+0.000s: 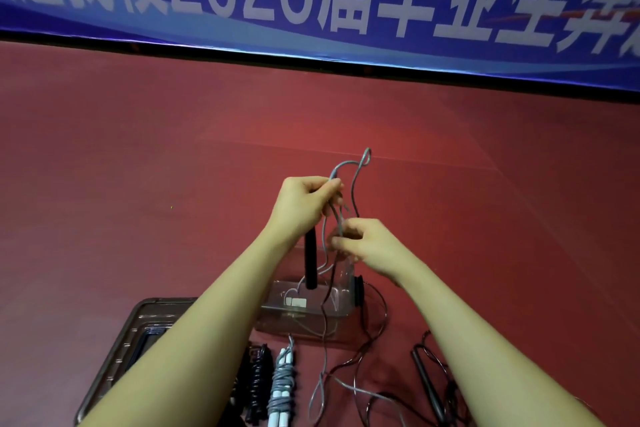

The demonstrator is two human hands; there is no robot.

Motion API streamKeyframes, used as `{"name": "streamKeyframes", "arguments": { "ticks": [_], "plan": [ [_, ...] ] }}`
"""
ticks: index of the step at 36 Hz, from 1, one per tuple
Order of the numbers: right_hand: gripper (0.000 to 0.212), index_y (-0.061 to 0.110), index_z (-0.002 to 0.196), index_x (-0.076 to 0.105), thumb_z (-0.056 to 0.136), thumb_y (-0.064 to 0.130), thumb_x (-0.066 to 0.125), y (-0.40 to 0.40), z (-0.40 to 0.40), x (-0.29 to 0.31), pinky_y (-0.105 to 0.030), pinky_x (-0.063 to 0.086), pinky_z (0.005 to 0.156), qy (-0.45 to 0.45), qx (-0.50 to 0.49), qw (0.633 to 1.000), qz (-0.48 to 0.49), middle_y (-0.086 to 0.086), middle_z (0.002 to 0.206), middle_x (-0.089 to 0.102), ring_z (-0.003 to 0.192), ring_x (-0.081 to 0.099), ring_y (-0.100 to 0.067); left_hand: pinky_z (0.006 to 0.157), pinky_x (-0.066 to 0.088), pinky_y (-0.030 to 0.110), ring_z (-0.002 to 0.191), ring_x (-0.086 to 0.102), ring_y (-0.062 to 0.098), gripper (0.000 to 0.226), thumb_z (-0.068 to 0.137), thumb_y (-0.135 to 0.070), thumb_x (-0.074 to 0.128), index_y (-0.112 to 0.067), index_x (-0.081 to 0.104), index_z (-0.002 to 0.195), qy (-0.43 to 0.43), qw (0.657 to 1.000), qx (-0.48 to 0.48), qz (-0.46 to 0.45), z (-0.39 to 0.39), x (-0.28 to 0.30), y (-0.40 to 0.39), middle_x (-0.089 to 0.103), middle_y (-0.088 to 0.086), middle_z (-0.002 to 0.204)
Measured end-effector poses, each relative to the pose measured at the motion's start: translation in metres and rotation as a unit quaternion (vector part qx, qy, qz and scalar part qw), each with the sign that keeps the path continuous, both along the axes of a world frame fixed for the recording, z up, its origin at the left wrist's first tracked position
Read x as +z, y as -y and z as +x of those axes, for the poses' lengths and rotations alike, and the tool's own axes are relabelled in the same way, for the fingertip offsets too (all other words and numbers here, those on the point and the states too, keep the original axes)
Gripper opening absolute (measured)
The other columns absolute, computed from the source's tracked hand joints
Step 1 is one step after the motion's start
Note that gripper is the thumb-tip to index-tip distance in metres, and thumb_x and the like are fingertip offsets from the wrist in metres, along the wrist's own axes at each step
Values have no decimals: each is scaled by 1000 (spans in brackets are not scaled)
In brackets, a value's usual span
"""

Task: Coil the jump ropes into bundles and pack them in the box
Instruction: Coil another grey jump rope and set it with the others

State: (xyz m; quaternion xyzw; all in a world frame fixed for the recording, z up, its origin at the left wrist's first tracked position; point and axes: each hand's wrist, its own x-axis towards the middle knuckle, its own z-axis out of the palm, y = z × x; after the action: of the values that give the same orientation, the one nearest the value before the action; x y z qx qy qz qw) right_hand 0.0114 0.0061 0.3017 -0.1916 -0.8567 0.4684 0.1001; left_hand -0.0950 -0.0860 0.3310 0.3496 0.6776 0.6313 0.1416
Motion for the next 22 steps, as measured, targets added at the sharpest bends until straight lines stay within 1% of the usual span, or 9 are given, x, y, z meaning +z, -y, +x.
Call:
{"name": "streamKeyframes", "arguments": {
  "ticks": [2,4,7,11,13,15,17,19,22],
  "plan": [
    [22,13,69,63,90,7,58,1,-2,-1,-24,44,57,-28,-29,999,-6,-5,66,64,58,57,-14,43,34,12,40,42,1,26,96,-19,55,0,70,86,-4,1000,15,-4,-2,0,1,60,3,62],
    [24,12,71,62,92,3,54,1,-4,2,-21,48,52,-94,-84,989,-74,-7,64,63,50,57,-11,44,34,13,42,42,2,26,97,-22,51,-6,68,86,-21,999,19,-39,-2,-1,2,56,0,61],
    [19,8,75,64,92,6,57,-1,-6,12,-17,49,48,-190,-160,953,-171,-6,61,64,47,59,-10,50,36,18,52,45,5,17,93,-15,51,-13,66,101,-30,991,-27,-126,-3,-6,5,58,-3,70],
    [17,5,80,63,94,12,56,-5,-6,22,-18,50,51,-272,-223,893,-280,-10,68,65,52,61,-10,65,41,20,66,49,7,25,86,-17,62,-16,65,111,-123,962,-99,-222,3,-17,9,54,-9,77],
    [18,4,81,62,95,13,54,-7,-5,26,-18,52,53,-302,-237,860,-335,-11,70,64,53,61,-10,63,39,21,63,46,7,16,87,-23,64,-13,68,99,-154,955,-115,-226,5,-19,10,52,-8,73],
    [19,4,82,61,96,14,54,-9,-4,27,-18,52,54,-323,-247,838,-364,-11,70,64,57,62,-12,58,34,24,57,38,9,25,90,-27,63,-3,66,84,-163,956,-124,-208,5,-21,11,47,-1,65],
    [20,3,84,60,97,17,52,-11,-3,27,-21,53,55,-333,-242,825,-386,-12,72,63,60,62,-16,56,33,26,56,35,11,31,90,-28,63,0,63,76,-170,961,-103,-193,6,-21,9,44,2,61],
    [23,5,86,59,98,22,49,-13,-3,24,-24,53,54,-302,-231,847,-372,-11,74,64,60,62,-18,56,34,26,56,37,12,28,89,-27,65,-6,63,70,-162,970,-58,-171,6,-21,6,47,0,58],
    [15,11,86,61,96,17,51,-15,0,14,-20,46,51,-159,-186,945,-218,-8,80,66,62,59,-15,55,35,23,50,40,6,23,86,-25,68,-15,63,66,-126,984,5,-122,3,-18,1,49,-9,51]
  ]
}}
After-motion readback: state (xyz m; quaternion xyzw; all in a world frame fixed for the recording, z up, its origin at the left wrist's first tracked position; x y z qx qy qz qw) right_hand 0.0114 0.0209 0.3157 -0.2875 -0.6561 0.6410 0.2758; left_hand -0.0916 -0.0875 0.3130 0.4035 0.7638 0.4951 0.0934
